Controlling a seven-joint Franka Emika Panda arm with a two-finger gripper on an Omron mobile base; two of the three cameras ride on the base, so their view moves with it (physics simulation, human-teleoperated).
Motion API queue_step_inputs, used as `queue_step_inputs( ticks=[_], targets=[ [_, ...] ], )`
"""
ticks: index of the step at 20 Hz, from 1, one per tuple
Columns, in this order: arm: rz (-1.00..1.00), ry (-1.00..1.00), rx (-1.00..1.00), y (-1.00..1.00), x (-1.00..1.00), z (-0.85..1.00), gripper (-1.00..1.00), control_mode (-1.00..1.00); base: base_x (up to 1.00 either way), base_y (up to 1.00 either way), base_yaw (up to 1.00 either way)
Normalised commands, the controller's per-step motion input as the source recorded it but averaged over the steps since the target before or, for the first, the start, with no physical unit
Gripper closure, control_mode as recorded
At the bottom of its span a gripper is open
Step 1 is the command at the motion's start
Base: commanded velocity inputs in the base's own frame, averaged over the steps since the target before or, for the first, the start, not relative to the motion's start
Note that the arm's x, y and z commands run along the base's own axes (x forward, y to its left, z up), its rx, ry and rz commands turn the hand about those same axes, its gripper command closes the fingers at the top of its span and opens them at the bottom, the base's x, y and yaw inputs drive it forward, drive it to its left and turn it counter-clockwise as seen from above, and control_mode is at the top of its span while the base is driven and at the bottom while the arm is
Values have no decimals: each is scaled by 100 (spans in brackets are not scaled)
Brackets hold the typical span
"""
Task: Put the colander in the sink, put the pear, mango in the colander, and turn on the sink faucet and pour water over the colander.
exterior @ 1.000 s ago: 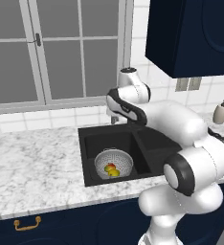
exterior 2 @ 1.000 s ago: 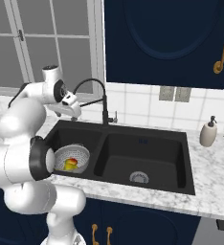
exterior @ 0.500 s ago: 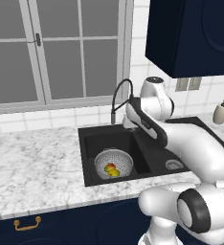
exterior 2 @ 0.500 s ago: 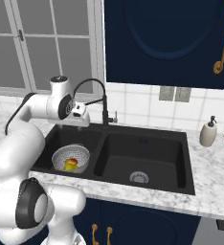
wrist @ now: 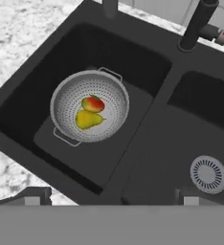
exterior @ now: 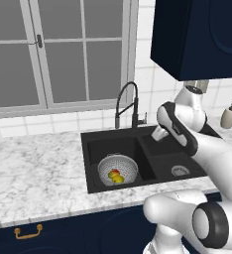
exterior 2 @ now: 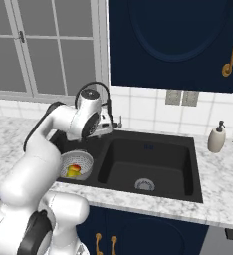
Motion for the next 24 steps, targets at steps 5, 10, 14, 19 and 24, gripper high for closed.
queue_step_inputs(
  ticks=[5, 10, 14, 19, 24],
  targets=[
    [23, -21, 2, -62, 19, 0, -100, -100, 0, 0, 0],
    [12, -23, 11, -38, 33, -18, -100, -100, 0, 0, 0],
    [11, -28, 20, -40, 38, -6, -100, -100, 0, 0, 0],
    [2, -31, 20, -23, 53, -5, -100, -100, 0, 0, 0],
    [0, -36, 21, -4, 53, -13, -100, -100, 0, 0, 0]
  ],
)
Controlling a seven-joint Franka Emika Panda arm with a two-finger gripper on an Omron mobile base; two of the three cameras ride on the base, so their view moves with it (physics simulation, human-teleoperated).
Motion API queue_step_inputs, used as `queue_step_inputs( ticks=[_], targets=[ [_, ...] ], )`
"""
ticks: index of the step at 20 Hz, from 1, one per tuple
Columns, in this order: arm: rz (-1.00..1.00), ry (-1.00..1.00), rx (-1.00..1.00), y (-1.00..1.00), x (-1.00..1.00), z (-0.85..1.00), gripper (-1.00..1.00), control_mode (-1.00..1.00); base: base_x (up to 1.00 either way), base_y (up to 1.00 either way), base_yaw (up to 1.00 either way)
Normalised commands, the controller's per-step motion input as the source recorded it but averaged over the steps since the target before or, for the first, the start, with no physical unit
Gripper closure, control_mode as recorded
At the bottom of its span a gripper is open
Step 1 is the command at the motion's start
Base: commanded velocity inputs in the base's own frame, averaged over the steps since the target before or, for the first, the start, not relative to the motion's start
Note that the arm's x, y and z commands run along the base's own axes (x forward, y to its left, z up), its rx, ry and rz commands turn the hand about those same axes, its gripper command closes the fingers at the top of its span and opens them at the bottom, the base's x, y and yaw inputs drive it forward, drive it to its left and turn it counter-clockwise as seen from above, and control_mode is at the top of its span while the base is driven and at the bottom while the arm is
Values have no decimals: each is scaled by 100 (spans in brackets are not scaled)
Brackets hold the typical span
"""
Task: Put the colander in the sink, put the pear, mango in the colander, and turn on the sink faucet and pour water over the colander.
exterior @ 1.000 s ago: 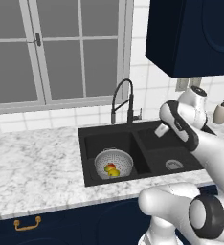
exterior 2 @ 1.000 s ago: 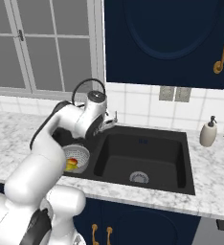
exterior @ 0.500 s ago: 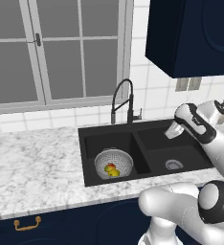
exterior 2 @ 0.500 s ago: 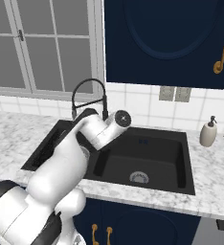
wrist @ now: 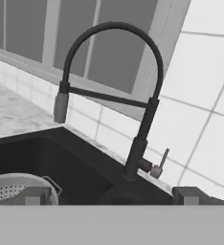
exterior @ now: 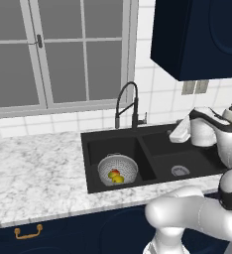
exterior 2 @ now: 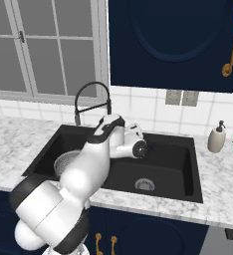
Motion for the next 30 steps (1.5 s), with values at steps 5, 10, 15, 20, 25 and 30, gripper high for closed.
queue_step_inputs(
  ticks=[5, 10, 15, 20, 25, 30],
  targets=[
    [0, -16, 24, -2, 66, 0, -100, -100, 0, 0, 0],
    [0, 0, 29, -16, 62, 2, -100, -100, 0, 0, 0],
    [0, 2, 19, -32, 41, 0, -100, -100, 0, 0, 0],
    [0, 0, 5, -24, 35, 0, -100, -100, 0, 0, 0],
    [0, 0, 0, -4, 33, 0, -100, -100, 0, 0, 0],
    [0, 0, 0, 5, 35, -1, -100, -100, 0, 0, 0]
  ],
)
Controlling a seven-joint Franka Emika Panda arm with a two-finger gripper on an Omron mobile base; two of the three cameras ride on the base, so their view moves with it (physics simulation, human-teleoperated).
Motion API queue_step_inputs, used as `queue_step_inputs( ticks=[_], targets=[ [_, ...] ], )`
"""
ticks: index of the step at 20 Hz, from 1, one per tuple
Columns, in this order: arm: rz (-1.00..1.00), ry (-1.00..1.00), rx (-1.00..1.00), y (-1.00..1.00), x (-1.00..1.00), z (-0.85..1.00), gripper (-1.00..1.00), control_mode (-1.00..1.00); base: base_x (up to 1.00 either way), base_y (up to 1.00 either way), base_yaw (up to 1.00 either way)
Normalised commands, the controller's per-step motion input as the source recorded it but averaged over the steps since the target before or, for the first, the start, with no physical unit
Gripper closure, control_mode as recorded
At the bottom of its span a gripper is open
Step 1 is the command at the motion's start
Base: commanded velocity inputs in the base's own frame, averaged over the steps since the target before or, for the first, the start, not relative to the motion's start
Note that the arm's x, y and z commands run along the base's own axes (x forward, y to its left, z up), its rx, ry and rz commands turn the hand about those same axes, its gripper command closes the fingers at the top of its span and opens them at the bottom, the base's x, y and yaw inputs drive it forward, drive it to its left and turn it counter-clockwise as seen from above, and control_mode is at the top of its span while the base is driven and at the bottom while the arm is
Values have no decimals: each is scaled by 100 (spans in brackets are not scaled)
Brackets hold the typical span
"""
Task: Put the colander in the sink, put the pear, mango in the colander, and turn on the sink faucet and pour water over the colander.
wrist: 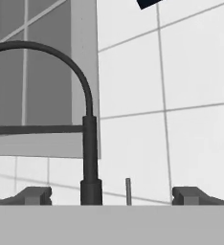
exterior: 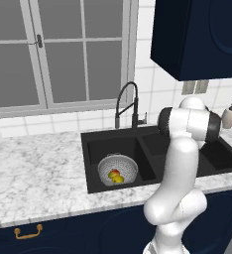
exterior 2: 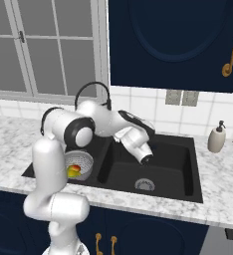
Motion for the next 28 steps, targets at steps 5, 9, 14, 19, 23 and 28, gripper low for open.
queue_step_inputs(
  ticks=[5, 9, 14, 19, 23, 28],
  targets=[
    [-4, 0, 0, 9, 43, -2, -100, -100, 0, 0, 0],
    [-17, 0, -8, 17, 35, 0, -100, -100, 0, 0, 0],
    [-15, 0, -10, 17, 37, 0, -100, -100, 0, 0, 0],
    [-2, 7, -1, 15, 6, 0, -100, -100, 0, 0, 0],
    [0, 9, 0, 2, 17, -4, -100, -100, 0, 0, 0],
    [-1, 8, 0, 0, 49, -13, -100, -100, 0, 0, 0]
  ],
)
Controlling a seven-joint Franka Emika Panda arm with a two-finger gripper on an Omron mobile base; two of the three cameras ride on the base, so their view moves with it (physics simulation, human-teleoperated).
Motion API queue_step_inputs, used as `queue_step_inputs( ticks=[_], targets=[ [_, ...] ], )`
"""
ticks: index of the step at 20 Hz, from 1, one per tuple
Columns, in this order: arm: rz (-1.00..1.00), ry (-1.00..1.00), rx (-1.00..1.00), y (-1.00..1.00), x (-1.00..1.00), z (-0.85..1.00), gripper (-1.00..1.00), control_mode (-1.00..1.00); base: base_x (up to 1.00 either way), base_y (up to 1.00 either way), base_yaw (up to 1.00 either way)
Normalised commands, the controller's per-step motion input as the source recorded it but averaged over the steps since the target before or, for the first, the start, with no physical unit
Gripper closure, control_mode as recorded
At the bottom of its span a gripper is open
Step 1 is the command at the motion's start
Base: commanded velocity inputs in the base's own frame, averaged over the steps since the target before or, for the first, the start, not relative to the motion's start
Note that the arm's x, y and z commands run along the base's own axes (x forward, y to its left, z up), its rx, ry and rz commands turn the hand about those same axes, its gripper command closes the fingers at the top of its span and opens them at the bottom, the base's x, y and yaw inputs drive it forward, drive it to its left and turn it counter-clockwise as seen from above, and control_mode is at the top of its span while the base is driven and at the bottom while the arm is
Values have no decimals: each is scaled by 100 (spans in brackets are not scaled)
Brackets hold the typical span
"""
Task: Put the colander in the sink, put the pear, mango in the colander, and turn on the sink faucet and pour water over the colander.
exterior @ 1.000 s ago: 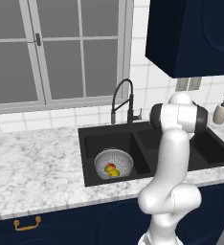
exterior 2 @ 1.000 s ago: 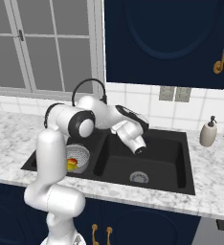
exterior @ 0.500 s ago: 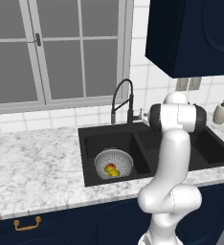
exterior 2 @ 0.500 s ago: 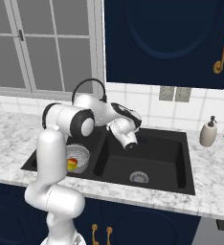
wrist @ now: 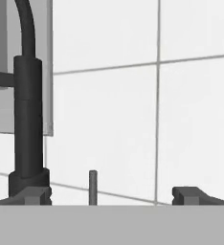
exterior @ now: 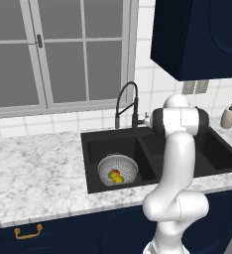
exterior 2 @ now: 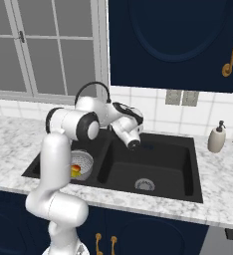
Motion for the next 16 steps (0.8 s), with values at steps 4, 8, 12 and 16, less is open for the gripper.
queue_step_inputs(
  ticks=[4, 8, 12, 16],
  targets=[
    [-2, 0, -3, 2, 42, -35, -100, -100, 0, 0, 0],
    [0, 0, 0, 0, 46, -32, -100, -100, 0, 0, 0],
    [0, 0, 0, 0, 44, -24, -100, -100, 0, 0, 0],
    [0, 0, 0, 0, 40, -15, -100, -100, 0, 0, 0]
  ],
)
